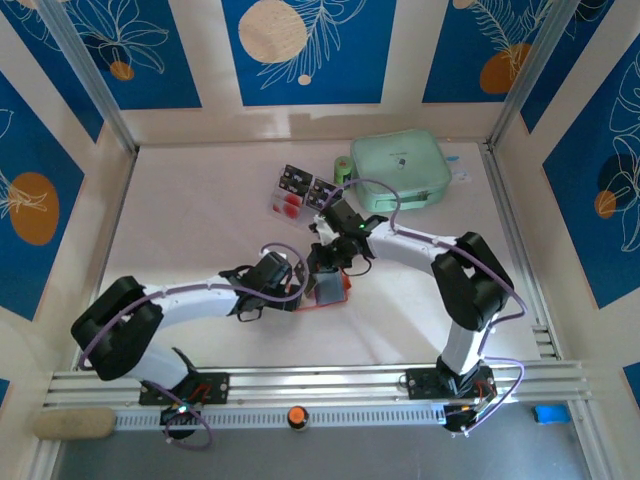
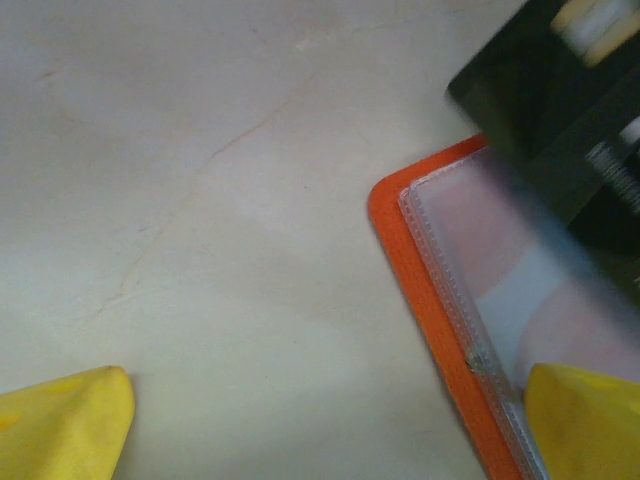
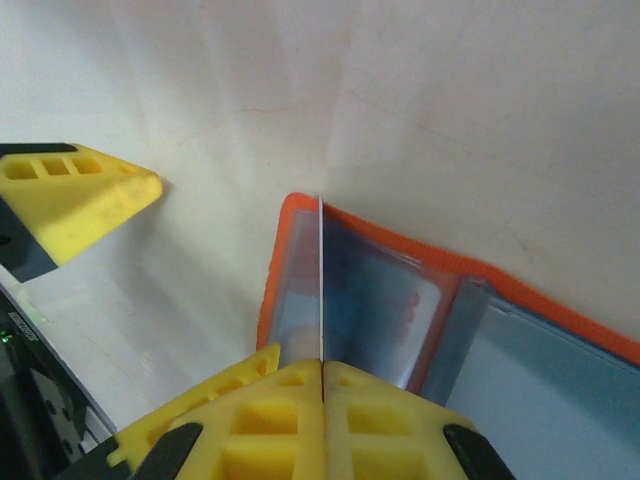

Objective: Put the credit cards into the card holder

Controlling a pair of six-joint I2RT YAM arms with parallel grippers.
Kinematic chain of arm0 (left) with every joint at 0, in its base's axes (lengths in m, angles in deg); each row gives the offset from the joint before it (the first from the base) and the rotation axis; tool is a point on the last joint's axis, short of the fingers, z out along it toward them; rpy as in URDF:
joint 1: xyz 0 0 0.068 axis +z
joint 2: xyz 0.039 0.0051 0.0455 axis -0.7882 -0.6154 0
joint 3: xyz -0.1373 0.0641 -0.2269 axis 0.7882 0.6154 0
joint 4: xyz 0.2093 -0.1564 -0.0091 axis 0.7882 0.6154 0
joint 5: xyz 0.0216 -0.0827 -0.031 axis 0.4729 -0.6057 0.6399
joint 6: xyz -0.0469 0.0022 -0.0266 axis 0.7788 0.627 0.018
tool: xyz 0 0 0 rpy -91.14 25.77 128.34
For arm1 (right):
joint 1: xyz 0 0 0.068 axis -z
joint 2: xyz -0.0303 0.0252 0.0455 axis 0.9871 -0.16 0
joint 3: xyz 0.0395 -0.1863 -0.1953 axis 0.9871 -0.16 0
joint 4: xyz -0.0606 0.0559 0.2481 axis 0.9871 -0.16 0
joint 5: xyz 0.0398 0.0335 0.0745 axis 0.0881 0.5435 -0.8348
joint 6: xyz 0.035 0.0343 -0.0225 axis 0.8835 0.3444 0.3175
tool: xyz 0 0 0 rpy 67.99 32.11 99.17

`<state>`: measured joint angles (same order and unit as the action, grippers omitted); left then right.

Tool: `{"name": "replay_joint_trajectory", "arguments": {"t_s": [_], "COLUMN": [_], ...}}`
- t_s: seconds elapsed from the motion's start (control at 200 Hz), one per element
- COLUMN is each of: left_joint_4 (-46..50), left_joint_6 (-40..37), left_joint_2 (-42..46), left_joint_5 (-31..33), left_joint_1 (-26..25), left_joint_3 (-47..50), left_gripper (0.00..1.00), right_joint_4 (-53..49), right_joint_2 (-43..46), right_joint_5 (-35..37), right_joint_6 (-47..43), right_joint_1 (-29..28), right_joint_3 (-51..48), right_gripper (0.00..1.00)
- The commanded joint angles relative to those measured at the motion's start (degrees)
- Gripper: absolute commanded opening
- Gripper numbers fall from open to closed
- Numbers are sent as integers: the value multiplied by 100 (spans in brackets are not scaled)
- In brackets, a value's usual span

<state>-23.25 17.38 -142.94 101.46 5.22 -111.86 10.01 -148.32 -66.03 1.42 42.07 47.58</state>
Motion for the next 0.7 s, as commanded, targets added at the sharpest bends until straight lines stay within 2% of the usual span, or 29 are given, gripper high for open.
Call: {"name": "replay_joint_trajectory", "arguments": {"t_s": [0.0, 0.15, 0.69], "left_joint_4": [-41, -13, 176], "left_joint_6": [-11, 11, 143], "left_joint_2": [-85, -76, -103], "left_joint_5": [150, 179, 290], "left_joint_1": [-74, -89, -101], "left_joint_3": [58, 67, 69], "left_gripper": [100, 100, 100], "right_joint_4": [-89, 222, 2809], "right_joint_2": [405, 742, 1487], "right_joint_5": [-212, -253, -172], "right_joint_6": [67, 254, 1563], "right_joint_1": [134, 324, 503], "right_joint_3": [-130, -516, -2569], "right_gripper": [0, 0, 0]}}
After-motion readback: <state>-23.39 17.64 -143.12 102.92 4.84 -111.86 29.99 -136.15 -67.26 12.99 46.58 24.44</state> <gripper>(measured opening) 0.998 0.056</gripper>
